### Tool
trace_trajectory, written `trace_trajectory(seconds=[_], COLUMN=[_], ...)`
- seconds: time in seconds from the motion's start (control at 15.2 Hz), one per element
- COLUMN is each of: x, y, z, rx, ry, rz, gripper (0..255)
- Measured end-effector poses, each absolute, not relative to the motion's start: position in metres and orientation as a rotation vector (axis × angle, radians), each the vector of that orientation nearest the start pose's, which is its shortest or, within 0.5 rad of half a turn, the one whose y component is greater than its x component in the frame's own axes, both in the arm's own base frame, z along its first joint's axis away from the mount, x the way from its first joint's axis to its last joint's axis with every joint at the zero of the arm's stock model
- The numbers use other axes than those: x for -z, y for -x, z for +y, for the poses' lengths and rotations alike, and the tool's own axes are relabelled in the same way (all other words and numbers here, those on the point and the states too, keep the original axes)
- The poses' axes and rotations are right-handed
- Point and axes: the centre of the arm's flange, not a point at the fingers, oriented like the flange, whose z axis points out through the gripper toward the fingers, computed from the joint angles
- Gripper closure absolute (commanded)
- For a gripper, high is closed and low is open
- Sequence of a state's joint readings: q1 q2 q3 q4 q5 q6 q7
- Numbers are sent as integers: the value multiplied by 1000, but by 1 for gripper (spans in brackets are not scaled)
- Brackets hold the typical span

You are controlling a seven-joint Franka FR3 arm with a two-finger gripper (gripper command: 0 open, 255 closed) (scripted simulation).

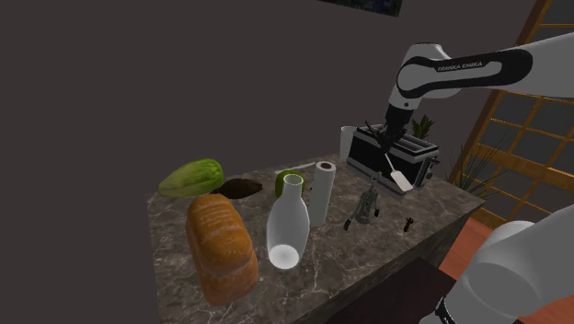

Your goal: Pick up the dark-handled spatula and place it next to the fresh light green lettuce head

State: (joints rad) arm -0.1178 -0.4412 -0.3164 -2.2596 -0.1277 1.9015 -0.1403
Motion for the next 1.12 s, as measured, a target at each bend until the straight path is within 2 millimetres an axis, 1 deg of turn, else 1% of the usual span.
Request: trace_trajectory(seconds=[0.2,0.26,0.4,0.46,0.73,0.92,0.99,1.12], x=[-543,-544,-545,-546,-543,-542,-545,-545], y=[-384,-387,-397,-404,-426,-448,-453,-466], z=[-204,-199,-181,-168,-126,-87,-75,-52], rx=[105,105,104,104,104,104,103,104], ry=[3126,3126,3126,3126,3126,3126,3126,3126], rz=[364,364,363,362,363,363,362,363], gripper=[255,255,255,255,255,255,255,255])
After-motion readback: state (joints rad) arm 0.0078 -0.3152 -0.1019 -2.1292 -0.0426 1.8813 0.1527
